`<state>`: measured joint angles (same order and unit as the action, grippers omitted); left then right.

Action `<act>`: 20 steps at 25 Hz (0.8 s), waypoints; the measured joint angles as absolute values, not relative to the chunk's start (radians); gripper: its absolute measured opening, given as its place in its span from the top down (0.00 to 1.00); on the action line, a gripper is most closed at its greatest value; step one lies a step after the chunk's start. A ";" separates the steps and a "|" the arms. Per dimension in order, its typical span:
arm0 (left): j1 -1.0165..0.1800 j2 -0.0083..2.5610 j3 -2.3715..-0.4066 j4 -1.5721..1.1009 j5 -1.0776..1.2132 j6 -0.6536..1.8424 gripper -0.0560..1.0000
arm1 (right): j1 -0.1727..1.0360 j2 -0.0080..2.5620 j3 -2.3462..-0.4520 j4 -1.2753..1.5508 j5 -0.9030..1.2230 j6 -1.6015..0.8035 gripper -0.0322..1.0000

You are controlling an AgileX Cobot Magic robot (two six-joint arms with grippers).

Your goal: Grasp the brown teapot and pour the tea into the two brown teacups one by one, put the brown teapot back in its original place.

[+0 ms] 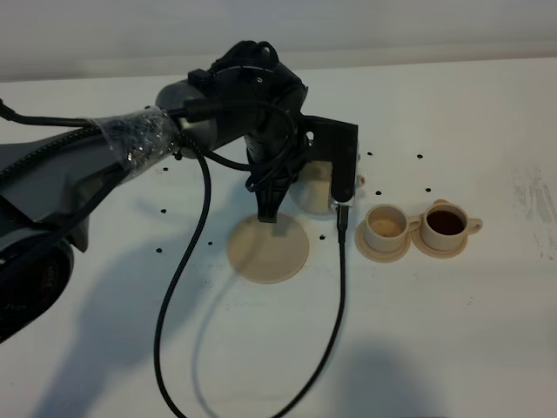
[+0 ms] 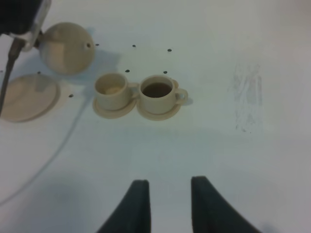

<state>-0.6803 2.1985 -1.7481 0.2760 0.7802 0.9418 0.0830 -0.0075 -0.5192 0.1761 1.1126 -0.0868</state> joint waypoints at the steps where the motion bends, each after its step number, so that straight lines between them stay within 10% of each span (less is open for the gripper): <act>1: -0.681 2.199 -1.748 0.280 0.763 0.964 0.87 | 0.083 -0.008 -0.519 0.176 1.113 -0.087 0.77; 20: -0.779 2.199 -1.748 0.554 0.680 1.032 0.87 | 0.083 -0.008 -0.519 0.176 1.113 -0.087 0.77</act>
<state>-0.7795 2.1994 -1.7481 0.5537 0.6799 1.0316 0.0830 -0.0075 -0.5192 0.1761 1.1126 -0.0868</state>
